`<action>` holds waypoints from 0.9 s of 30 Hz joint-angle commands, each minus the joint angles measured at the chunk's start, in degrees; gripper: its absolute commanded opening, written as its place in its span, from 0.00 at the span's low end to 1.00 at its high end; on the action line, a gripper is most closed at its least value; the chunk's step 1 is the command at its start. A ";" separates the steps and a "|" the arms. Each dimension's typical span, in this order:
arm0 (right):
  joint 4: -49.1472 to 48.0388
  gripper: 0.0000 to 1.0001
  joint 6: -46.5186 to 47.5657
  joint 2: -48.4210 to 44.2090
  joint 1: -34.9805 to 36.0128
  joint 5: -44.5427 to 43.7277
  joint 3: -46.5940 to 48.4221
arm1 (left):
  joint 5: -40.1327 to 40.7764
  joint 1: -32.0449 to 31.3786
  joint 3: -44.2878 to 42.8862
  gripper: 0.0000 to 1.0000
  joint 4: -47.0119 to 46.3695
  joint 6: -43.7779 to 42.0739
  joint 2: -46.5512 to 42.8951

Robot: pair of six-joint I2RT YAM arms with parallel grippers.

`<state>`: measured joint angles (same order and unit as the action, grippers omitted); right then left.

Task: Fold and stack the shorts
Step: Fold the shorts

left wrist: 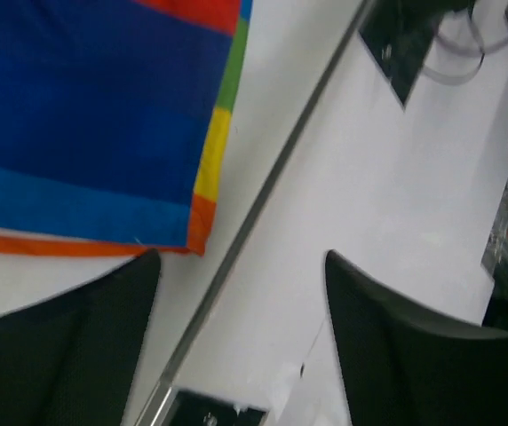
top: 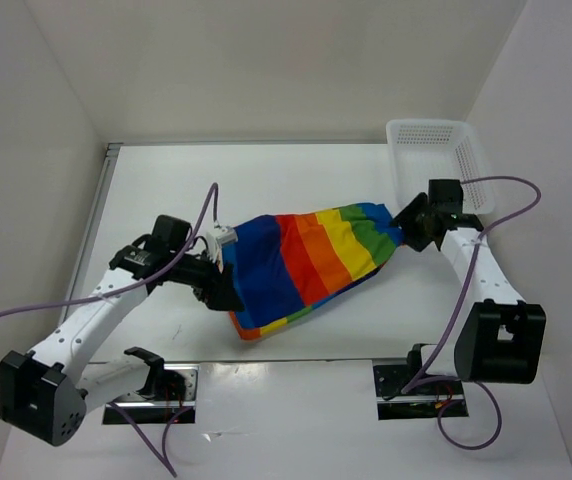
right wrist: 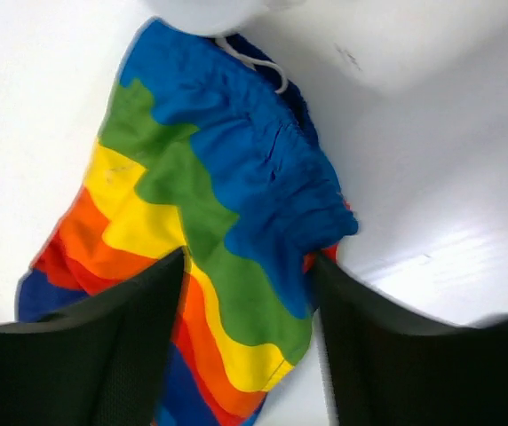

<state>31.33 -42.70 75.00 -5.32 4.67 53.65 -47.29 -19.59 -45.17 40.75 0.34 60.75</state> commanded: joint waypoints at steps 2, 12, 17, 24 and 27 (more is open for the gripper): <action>-0.58 0.46 1.65 -0.82 4.96 -8.94 4.27 | 2.54 0.52 -5.63 0.70 -6.27 -0.34 0.77; 3.44 0.67 4.47 8.12 6.11 -12.23 2.23 | 12.04 0.52 -9.84 0.65 -17.01 -0.34 17.11; 2.77 1.00 0.52 5.87 6.11 -14.50 0.58 | 20.55 0.00 -13.01 0.78 -17.38 -0.34 24.93; 0.75 0.67 2.09 1.63 7.69 -11.61 1.19 | 25.58 8.42 -7.74 0.75 -20.54 -0.34 27.40; -1.88 0.47 2.97 4.44 8.84 -6.79 0.59 | 25.06 9.31 -7.74 0.75 -21.84 -0.34 31.17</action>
<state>32.60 -40.56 77.21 2.17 -5.58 53.49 -22.41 -10.87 -53.56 21.96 0.27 89.21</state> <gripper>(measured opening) 0.496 0.756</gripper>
